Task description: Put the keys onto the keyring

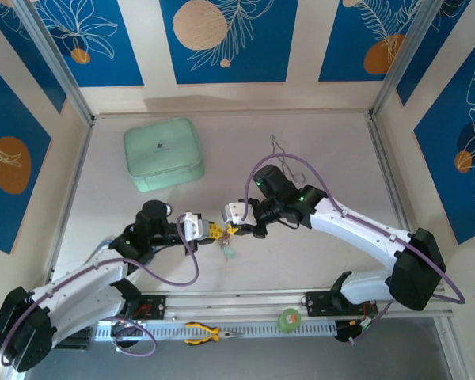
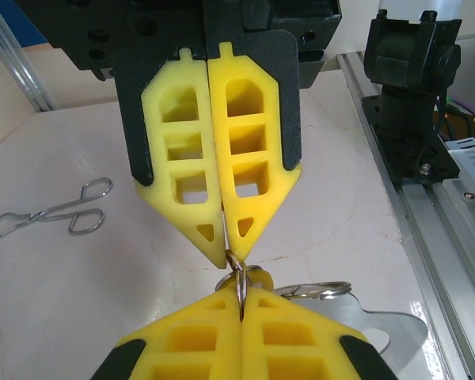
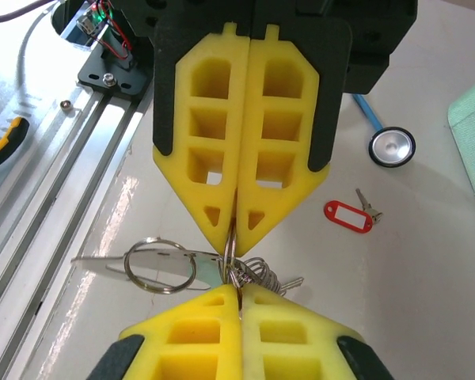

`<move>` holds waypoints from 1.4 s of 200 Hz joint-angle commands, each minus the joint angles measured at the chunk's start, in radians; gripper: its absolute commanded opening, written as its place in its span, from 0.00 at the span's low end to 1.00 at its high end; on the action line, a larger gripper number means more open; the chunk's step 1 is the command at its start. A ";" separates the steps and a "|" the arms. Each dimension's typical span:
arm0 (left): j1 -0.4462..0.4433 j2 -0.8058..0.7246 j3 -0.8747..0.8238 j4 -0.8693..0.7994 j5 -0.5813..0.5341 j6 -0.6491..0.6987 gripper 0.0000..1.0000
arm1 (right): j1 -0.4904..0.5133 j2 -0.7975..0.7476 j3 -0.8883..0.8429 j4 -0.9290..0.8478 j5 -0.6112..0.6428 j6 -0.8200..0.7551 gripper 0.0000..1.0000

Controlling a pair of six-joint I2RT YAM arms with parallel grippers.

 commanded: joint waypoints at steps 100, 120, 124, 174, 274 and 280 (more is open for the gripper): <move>-0.005 -0.028 -0.037 0.146 -0.015 -0.072 0.00 | -0.004 -0.011 -0.092 0.089 0.033 0.219 0.00; -0.005 -0.022 -0.039 0.161 -0.017 -0.083 0.00 | -0.006 -0.032 -0.110 0.145 0.026 0.258 0.00; -0.005 -0.021 -0.040 0.167 -0.016 -0.087 0.00 | -0.007 -0.039 -0.117 0.165 0.026 0.269 0.05; -0.007 -0.001 -0.094 0.347 -0.027 -0.262 0.00 | -0.007 -0.085 -0.178 0.290 -0.006 0.304 0.22; -0.017 0.000 -0.102 0.356 -0.038 -0.285 0.00 | -0.010 -0.092 -0.200 0.383 -0.088 0.341 0.01; -0.017 -0.003 -0.101 0.351 -0.039 -0.283 0.00 | -0.013 -0.096 -0.198 0.382 -0.092 0.340 0.00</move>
